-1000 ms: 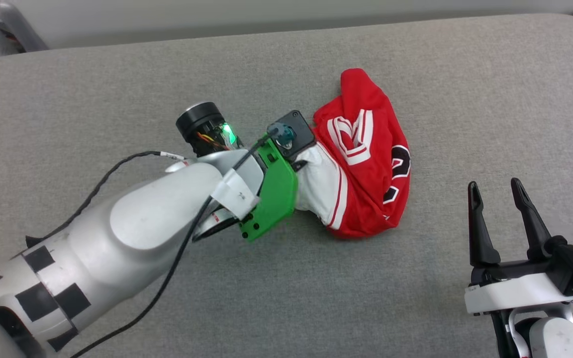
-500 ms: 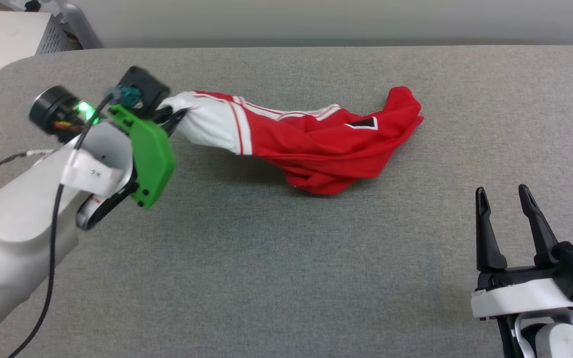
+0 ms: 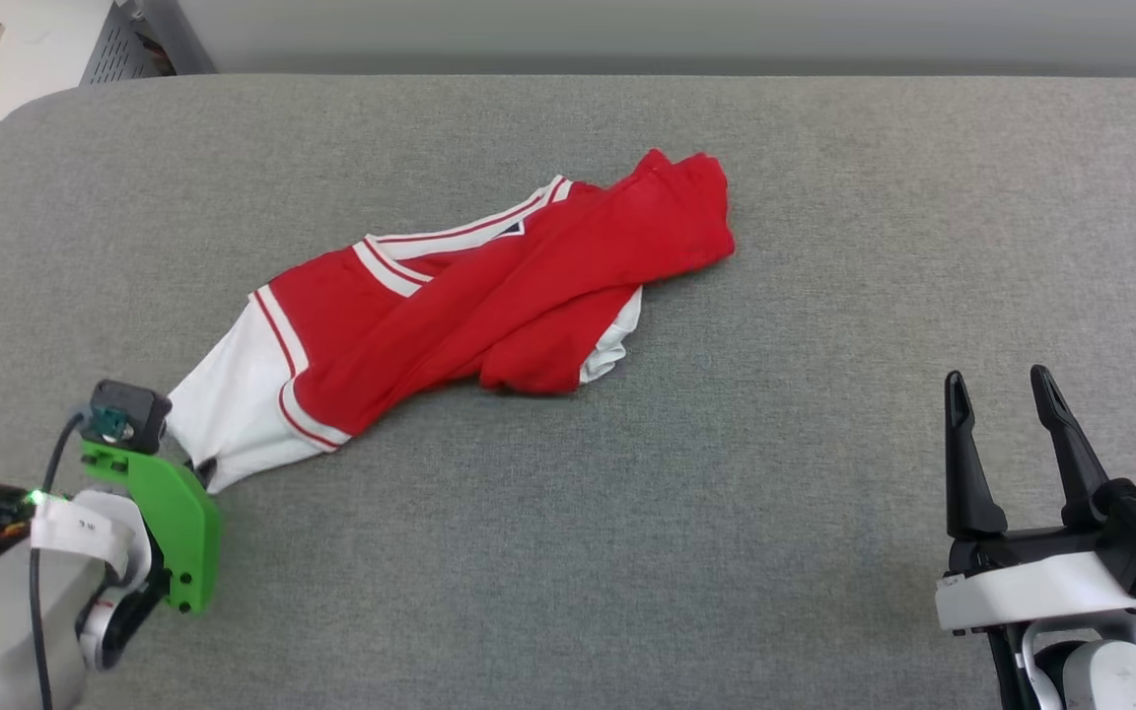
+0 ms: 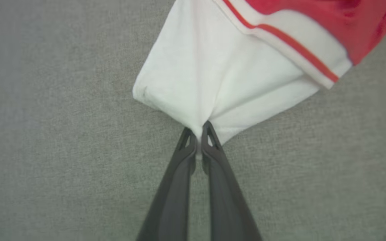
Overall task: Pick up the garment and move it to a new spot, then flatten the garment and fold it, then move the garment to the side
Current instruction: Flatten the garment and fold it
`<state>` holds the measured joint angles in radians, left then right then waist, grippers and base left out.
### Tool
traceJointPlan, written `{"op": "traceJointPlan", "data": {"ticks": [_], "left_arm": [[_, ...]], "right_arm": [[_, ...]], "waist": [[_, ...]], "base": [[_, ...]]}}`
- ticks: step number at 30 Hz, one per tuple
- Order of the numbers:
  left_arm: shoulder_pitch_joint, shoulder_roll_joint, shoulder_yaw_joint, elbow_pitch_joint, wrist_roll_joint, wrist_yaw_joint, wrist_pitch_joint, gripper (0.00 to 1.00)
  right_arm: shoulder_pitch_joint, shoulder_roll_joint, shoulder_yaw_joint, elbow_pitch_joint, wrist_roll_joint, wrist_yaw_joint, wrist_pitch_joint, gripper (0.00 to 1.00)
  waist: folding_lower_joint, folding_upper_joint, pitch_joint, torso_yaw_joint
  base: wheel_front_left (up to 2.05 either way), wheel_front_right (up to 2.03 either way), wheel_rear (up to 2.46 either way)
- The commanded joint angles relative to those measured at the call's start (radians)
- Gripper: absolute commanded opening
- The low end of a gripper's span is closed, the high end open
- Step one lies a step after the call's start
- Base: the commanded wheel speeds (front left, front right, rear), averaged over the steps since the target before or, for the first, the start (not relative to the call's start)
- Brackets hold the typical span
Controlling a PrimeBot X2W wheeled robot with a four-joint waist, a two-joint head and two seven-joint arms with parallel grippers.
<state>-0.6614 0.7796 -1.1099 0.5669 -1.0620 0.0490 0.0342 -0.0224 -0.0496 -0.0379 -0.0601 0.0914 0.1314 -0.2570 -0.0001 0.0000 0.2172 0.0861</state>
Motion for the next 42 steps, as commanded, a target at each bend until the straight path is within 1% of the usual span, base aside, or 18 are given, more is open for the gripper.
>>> {"op": "traceJointPlan", "data": {"ticks": [1, 5, 6, 7, 11, 12, 15, 18, 21, 24, 27, 30, 33, 37, 40, 42], "left_arm": [[0.029, -0.022, 0.0, 0.02, -0.02, -0.002, -0.01, 0.0], [0.053, -0.073, -0.004, 0.077, -0.032, -0.019, -0.04, 0.0], [0.053, -0.083, -0.002, 0.088, -0.031, -0.019, -0.052, 0.44], [0.052, -0.097, -0.002, 0.099, -0.021, -0.01, -0.073, 1.0], [0.039, -0.12, 0.014, 0.134, 0.014, 0.022, -0.19, 1.0], [0.037, -0.128, 0.02, 0.14, 0.026, 0.039, -0.226, 1.0], [0.04, -0.153, 0.037, 0.134, 0.059, 0.085, -0.277, 1.0], [0.047, -0.173, 0.088, 0.086, 0.115, 0.155, -0.294, 1.0], [0.084, -0.182, 0.209, -0.042, 0.216, 0.235, -0.295, 1.0], [0.19, -0.207, 0.369, -0.205, 0.33, 0.311, -0.296, 1.0], [0.304, -0.24, 0.497, -0.326, 0.453, 0.358, -0.296, 1.0], [0.403, -0.291, 0.609, -0.421, 0.572, 0.372, -0.296, 1.0], [0.47, -0.348, 0.683, -0.485, 0.66, 0.362, -0.296, 1.0], [0.521, -0.432, 0.773, -0.551, 0.754, 0.331, -0.296, 1.0], [0.545, -0.489, 0.821, -0.574, 0.817, 0.3, -0.296, 1.0], [0.551, -0.519, 0.844, -0.581, 0.848, 0.276, -0.296, 1.0]], "right_arm": [[0.002, -0.001, -0.001, -0.002, -0.006, -0.001, -0.005, 1.0], [0.005, -0.001, -0.003, 0.001, -0.01, -0.001, -0.005, 1.0], [0.007, -0.001, -0.002, 0.002, -0.01, -0.001, -0.005, 1.0], [0.01, -0.001, -0.001, 0.005, -0.01, -0.001, -0.005, 1.0], [0.019, -0.001, 0.001, 0.01, -0.009, -0.001, -0.005, 1.0], [0.022, -0.001, -0.001, 0.009, -0.008, -0.001, -0.005, 1.0], [0.032, -0.001, -0.006, 0.003, -0.013, -0.001, -0.005, 1.0], [0.035, -0.001, -0.019, -0.011, -0.024, -0.001, -0.005, 1.0], [0.022, -0.001, -0.036, -0.031, -0.042, -0.001, -0.005, 1.0], [-0.015, -0.025, -0.034, -0.053, -0.056, -0.001, -0.005, 1.0], [-0.069, -0.06, -0.033, -0.065, -0.052, -0.001, -0.005, 1.0], [-0.142, -0.109, -0.023, -0.066, -0.043, -0.001, -0.005, 1.0], [-0.22, -0.166, 0.005, -0.045, -0.032, -0.001, -0.005, 1.0], [-0.353, -0.256, 0.073, 0.021, -0.007, -0.001, -0.005, 1.0], [-0.466, -0.338, 0.174, 0.109, 0.027, -0.001, -0.002, 1.0], [-0.547, -0.385, 0.255, 0.158, 0.064, -0.001, 0.038, 1.0]], "waist": [[0.0001, 0.0, 0.001, 0.001], [0.0001, 0.0, -0.008, 0.007], [0.0001, 0.0, -0.012, 0.009], [0.0001, 0.0, -0.019, 0.009], [0.0001, 0.0, -0.047, 0.009], [0.0001, 0.0, -0.058, 0.011], [0.0001, 0.0, -0.08, 0.016], [0.0001, 0.0, -0.1, 0.027], [0.0001, 0.0, -0.11, 0.038], [0.0001, 0.0, -0.113, 0.046], [0.0001, 0.0, -0.111, 0.061], [0.0001, 0.0, -0.102, 0.08], [0.0001, 0.0, -0.084, 0.104], [0.0001, 0.0, -0.044, 0.141], [0.0001, 0.0, -0.011, 0.17], [0.0001, 0.0, 0.013, 0.188]], "base": [[0.0, 0.0, 0.0], [0.0, 0.0, 0.0], [0.0, 0.0, 0.0], [0.0, 0.0, 0.0], [0.0, 0.0, 0.0], [0.0, 0.0, 0.0], [0.0, 0.0, 0.0], [0.0, 0.0, 0.0], [0.0, 0.0, 0.0], [0.0, 0.0, 0.0], [0.0, 0.0, 0.0], [0.0, 0.0, 0.0], [0.0, 0.0, 0.0], [0.0, 0.0, 0.0], [0.0, 0.0, 0.0], [0.0, 0.0, 0.0]]}}
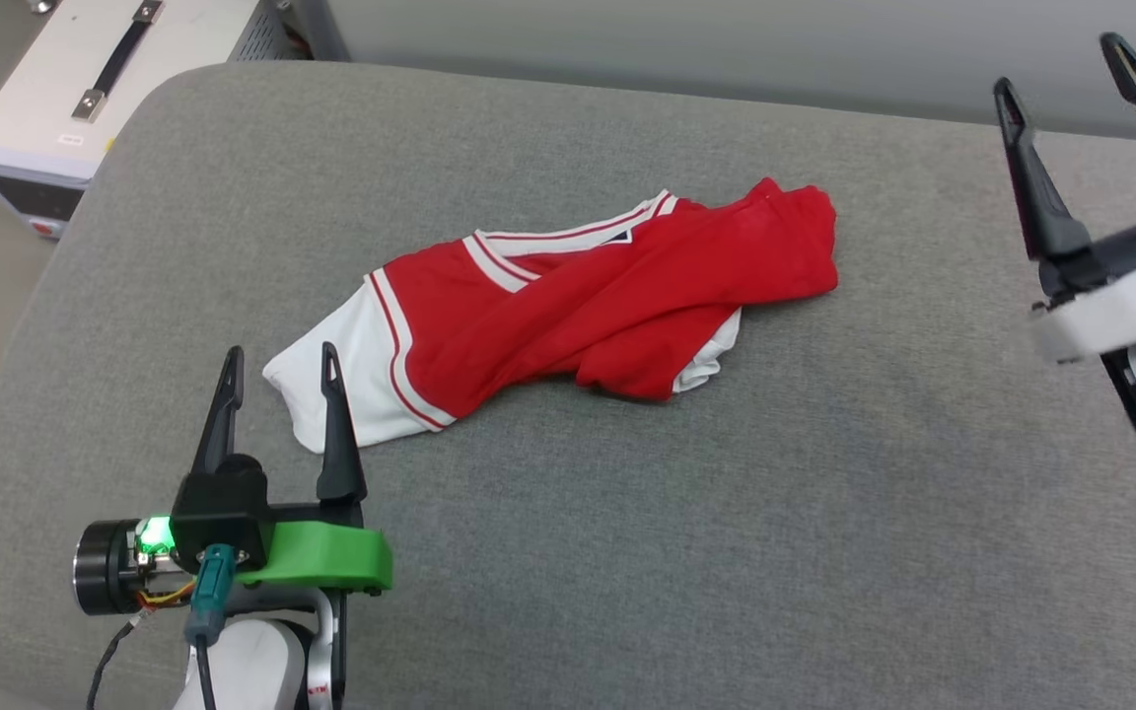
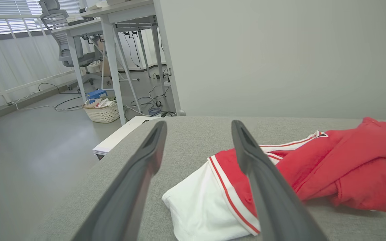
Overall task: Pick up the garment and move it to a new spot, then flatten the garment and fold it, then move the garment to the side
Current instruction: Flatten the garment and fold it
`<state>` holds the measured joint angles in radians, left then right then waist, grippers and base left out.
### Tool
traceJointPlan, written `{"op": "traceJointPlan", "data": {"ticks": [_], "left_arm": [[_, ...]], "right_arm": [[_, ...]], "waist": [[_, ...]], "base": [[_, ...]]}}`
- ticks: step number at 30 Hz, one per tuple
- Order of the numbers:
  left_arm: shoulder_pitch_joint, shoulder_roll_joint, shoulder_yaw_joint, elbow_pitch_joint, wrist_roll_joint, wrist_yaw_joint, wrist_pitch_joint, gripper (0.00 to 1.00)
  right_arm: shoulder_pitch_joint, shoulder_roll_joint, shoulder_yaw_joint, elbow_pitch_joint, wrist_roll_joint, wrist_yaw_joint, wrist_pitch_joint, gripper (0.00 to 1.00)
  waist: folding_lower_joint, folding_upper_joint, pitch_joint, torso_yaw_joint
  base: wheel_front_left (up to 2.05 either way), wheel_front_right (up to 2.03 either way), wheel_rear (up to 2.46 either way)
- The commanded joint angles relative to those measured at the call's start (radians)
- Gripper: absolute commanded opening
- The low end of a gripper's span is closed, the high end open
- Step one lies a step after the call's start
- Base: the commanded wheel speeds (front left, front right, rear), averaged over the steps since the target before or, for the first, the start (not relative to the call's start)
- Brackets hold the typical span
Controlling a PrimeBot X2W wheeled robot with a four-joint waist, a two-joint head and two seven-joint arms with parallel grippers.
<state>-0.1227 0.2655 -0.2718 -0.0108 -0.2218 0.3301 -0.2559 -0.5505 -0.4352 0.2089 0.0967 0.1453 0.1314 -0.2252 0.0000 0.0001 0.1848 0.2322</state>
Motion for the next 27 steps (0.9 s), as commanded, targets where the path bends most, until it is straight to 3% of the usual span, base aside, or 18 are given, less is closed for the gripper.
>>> {"op": "traceJointPlan", "data": {"ticks": [1, 5, 11, 17, 21, 27], "left_arm": [[0.014, -0.018, 0.017, -0.002, 0.019, -0.015, -0.006, 1.0], [0.01, -0.079, 0.057, -0.008, 0.063, -0.054, -0.006, 1.0], [-0.015, -0.153, 0.094, -0.02, 0.115, -0.103, -0.006, 1.0], [-0.048, -0.196, 0.101, -0.031, 0.134, -0.132, -0.006, 1.0], [-0.075, -0.209, 0.094, -0.039, 0.133, -0.142, -0.006, 1.0], [-0.102, -0.215, 0.072, -0.045, 0.113, -0.133, -0.006, 1.0]], "right_arm": [[-0.059, -0.02, 0.047, 0.02, 0.034, -0.001, 0.029, 1.0], [-0.236, -0.119, 0.256, 0.09, 0.171, -0.001, 0.205, 1.0], [-0.472, -0.238, 0.574, 0.145, 0.425, -0.001, 0.6, 1.0], [-0.627, -0.275, 0.728, 0.193, 0.609, -0.001, 0.916, 1.0], [-0.695, -0.279, 0.797, 0.225, 0.658, -0.001, 1.023, 1.0], [-0.718, -0.271, 0.895, 0.297, 0.687, -0.001, 1.086, 1.0]], "waist": [[0.0, -0.0001, 0.055, 0.049], [0.0, -0.0001, 0.104, 0.082], [0.0, -0.0001, 0.177, 0.122], [0.0, -0.0001, 0.245, 0.16], [0.0, -0.0001, 0.291, 0.187], [0.0, -0.0001, 0.341, 0.218]], "base": [[0.0, 0.0, 0.0], [0.0, 0.0, 0.0], [0.0, 0.0, 0.0], [0.0, 0.0, 0.0], [0.0, 0.0, 0.0], [0.0, 0.0, 0.0]]}}
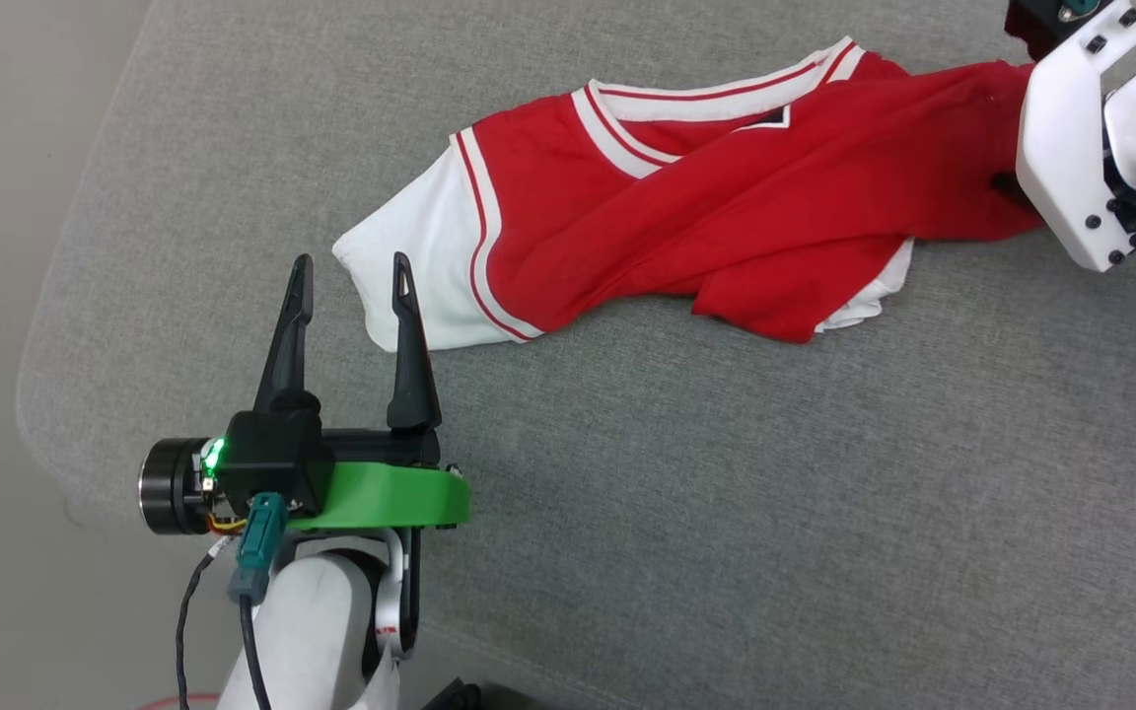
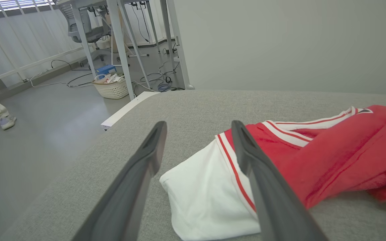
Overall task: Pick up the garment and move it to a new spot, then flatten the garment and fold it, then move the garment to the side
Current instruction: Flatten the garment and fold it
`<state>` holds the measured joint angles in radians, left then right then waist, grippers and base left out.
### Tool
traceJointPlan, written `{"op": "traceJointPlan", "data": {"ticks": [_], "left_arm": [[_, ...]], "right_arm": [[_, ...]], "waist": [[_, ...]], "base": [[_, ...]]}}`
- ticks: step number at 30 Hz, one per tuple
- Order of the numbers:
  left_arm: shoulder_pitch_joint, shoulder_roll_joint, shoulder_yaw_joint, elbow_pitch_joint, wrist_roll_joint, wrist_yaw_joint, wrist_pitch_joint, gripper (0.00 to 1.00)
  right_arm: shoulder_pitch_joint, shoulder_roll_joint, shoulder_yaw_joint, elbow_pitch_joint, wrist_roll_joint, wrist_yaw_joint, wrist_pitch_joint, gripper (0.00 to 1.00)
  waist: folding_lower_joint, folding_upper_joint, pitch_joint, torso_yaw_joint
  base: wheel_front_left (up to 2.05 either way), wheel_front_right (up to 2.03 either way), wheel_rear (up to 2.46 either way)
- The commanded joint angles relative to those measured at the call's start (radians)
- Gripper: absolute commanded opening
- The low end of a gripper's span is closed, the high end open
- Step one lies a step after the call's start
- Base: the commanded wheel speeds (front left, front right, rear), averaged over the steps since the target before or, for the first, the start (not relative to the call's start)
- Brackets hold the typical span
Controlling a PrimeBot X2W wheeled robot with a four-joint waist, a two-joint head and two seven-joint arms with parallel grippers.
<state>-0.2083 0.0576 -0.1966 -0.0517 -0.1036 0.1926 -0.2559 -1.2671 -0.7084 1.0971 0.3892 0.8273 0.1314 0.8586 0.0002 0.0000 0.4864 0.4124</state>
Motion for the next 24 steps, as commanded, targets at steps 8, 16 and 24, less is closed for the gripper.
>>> {"op": "traceJointPlan", "data": {"ticks": [8, 16, 24], "left_arm": [[-0.026, -0.007, -0.016, -0.006, -0.023, 0.031, -0.006, 1.0], [-0.024, -0.007, 0.014, 0.006, 0.001, 0.022, -0.006, 1.0], [0.011, -0.007, 0.063, 0.021, 0.045, -0.003, -0.006, 1.0]], "right_arm": [[0.04, -0.018, 0.108, 0.054, 0.077, -0.001, 0.002, 1.0], [-0.001, -0.005, 0.121, 0.056, 0.122, -0.001, -0.092, 0.0], [-0.057, 0.014, 0.104, 0.055, 0.133, -0.001, -0.29, 0.0]], "waist": [[-0.0002, 0.0, 0.048, 0.043], [-0.0002, 0.0, 0.012, 0.002], [-0.0002, 0.0, -0.082, -0.066]], "base": [[0.0, 0.0, 0.0], [0.0, 0.0, 0.0], [0.0, 0.0, 0.0]]}}
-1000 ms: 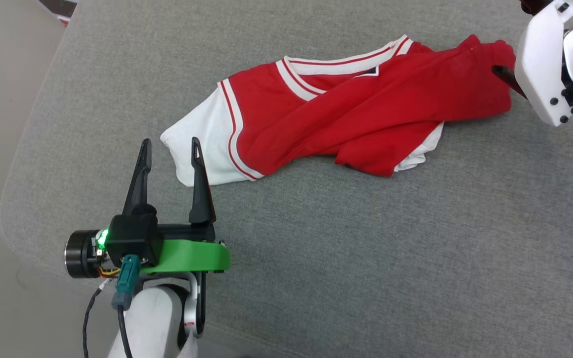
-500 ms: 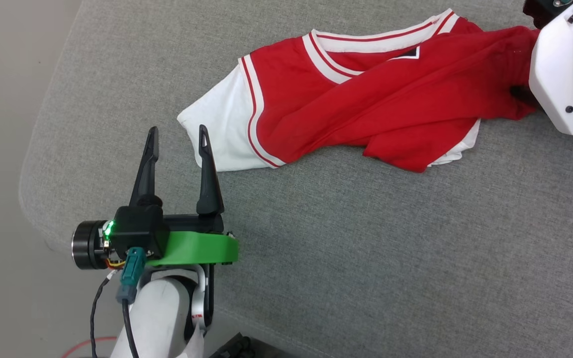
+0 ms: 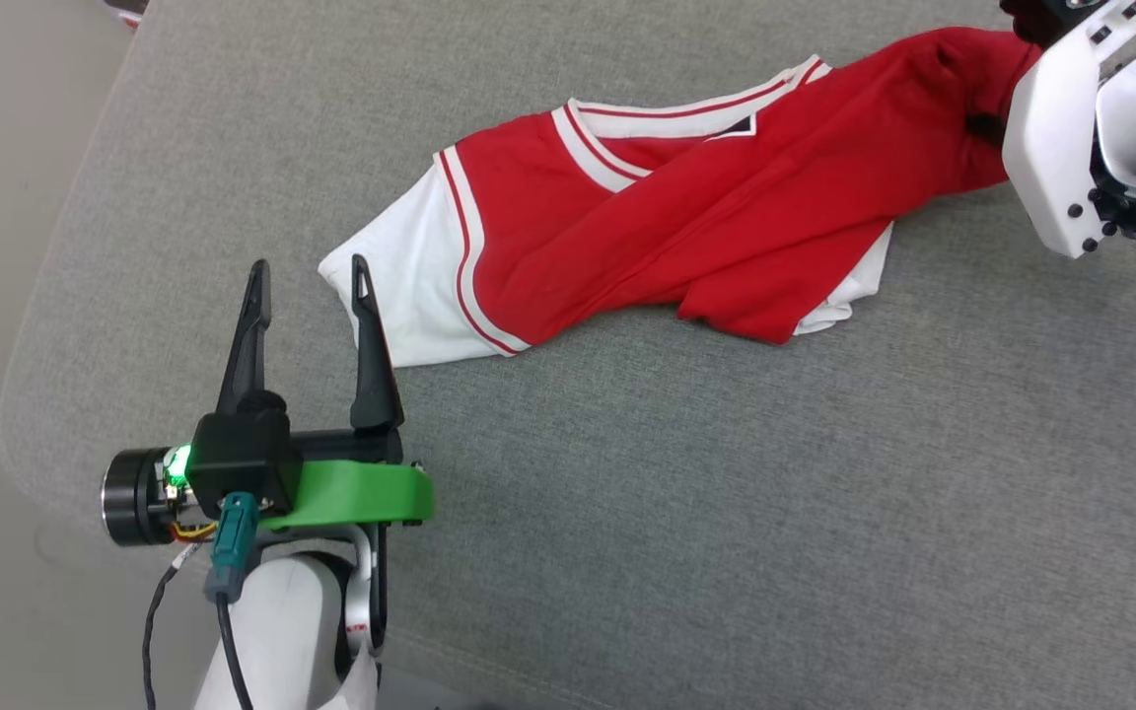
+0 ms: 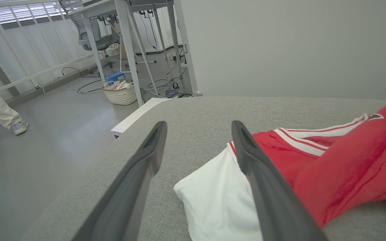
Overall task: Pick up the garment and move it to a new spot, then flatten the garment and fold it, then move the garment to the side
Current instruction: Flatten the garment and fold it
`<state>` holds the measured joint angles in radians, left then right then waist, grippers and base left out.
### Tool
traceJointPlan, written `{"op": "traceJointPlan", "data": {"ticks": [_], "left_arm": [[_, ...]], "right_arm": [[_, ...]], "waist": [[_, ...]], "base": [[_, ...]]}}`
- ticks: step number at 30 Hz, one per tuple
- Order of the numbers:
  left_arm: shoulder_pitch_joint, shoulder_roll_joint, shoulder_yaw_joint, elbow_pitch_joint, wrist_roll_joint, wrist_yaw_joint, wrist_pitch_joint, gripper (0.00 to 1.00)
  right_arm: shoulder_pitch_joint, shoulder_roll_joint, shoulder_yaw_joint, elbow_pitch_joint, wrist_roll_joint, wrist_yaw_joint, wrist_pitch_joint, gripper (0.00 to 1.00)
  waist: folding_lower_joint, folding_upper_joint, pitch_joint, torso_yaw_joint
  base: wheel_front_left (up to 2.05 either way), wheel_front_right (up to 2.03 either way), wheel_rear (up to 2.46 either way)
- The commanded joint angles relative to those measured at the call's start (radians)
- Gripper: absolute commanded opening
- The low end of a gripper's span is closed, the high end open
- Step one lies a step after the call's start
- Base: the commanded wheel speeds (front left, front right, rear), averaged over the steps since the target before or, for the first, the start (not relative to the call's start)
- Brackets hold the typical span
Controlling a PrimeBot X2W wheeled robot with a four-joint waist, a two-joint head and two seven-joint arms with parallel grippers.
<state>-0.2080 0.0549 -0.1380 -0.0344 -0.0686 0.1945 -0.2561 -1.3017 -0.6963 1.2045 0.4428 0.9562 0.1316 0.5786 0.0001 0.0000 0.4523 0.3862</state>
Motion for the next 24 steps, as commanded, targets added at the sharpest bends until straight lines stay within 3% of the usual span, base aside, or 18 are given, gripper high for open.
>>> {"op": "traceJointPlan", "data": {"ticks": [1, 8, 14, 19, 24], "left_arm": [[0.02, -0.004, 0.013, 0.006, 0.015, -0.009, -0.006, 1.0], [0.085, 0.007, 0.04, 0.02, 0.041, -0.027, -0.006, 1.0], [0.137, 0.024, 0.058, 0.039, 0.05, -0.034, -0.006, 1.0], [0.173, 0.033, 0.065, 0.056, 0.054, -0.038, -0.006, 1.0], [0.207, 0.046, 0.077, 0.064, 0.057, -0.037, -0.006, 1.0]], "right_arm": [[-0.028, -0.004, -0.004, -0.004, 0.004, -0.001, -0.032, 0.0], [-0.006, -0.07, 0.01, -0.106, 0.031, -0.001, -0.14, 0.0], [0.096, -0.169, 0.023, -0.276, 0.056, -0.001, -0.193, 0.0], [0.288, -0.286, 0.005, -0.434, 0.125, -0.001, -0.23, 0.0], [0.504, -0.379, -0.004, -0.509, 0.152, -0.001, -0.251, 0.0]], "waist": [[-0.0001, 0.0, -0.063, -0.049], [-0.0001, 0.0, -0.158, -0.11], [-0.0001, 0.0, -0.237, -0.163], [-0.0001, 0.0, -0.291, -0.196], [-0.0001, 0.0, -0.326, -0.232]], "base": [[0.0, 0.0, 0.0], [0.0, 0.0, 0.0], [0.0, 0.0, 0.0], [0.0, 0.0, 0.0], [0.0, 0.0, 0.0]]}}
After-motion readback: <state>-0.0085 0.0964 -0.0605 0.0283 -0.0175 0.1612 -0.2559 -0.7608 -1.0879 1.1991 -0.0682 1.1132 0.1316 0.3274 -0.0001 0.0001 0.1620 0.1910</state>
